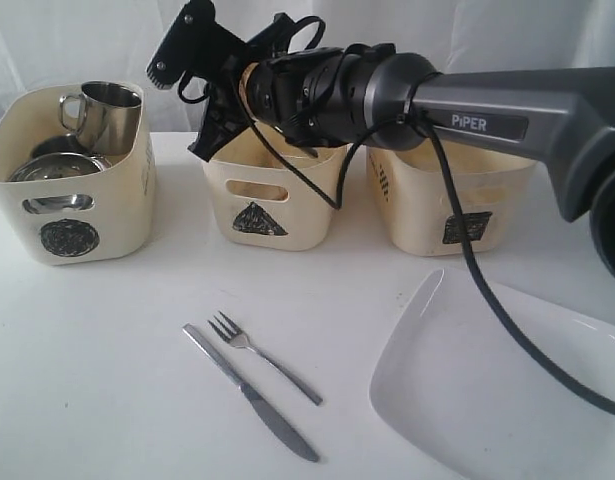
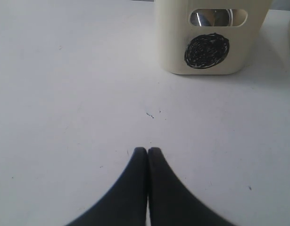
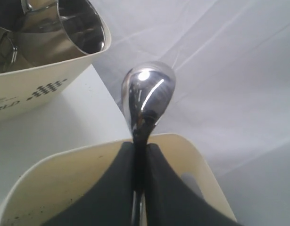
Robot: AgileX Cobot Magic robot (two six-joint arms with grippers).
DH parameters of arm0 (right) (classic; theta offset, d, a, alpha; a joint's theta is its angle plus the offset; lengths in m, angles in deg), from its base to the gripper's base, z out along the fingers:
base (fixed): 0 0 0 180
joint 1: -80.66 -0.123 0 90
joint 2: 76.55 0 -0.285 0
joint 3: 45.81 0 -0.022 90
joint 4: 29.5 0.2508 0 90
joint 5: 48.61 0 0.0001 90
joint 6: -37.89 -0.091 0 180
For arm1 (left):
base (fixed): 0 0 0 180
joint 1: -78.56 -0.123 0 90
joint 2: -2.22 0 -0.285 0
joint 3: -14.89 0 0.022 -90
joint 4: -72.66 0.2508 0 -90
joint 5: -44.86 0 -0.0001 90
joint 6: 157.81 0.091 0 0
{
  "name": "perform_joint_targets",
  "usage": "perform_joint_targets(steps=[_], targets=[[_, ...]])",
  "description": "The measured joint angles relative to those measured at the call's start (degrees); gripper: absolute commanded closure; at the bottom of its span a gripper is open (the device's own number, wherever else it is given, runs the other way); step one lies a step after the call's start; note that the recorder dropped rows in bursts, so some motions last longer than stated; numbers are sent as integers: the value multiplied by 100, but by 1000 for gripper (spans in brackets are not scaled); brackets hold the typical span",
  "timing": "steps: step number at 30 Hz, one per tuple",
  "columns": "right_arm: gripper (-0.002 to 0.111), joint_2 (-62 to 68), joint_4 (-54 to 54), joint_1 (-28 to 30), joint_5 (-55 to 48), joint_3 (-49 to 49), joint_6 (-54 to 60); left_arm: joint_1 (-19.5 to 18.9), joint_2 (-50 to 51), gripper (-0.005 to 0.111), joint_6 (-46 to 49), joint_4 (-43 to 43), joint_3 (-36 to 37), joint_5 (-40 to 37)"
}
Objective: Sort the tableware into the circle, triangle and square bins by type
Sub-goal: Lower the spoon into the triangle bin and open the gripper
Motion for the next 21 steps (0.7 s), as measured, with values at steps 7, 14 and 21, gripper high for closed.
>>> perform_joint_targets(steps=[7,14,21], targets=[[108,0,-3,76,0,0,-79,0,0,107,0,0,0,0],[98,0,-3,76,-12,0,-274,0,0,107,0,0,0,0],[79,0,-3,76,-34,0,-327,0,0,107,0,0,0,0]])
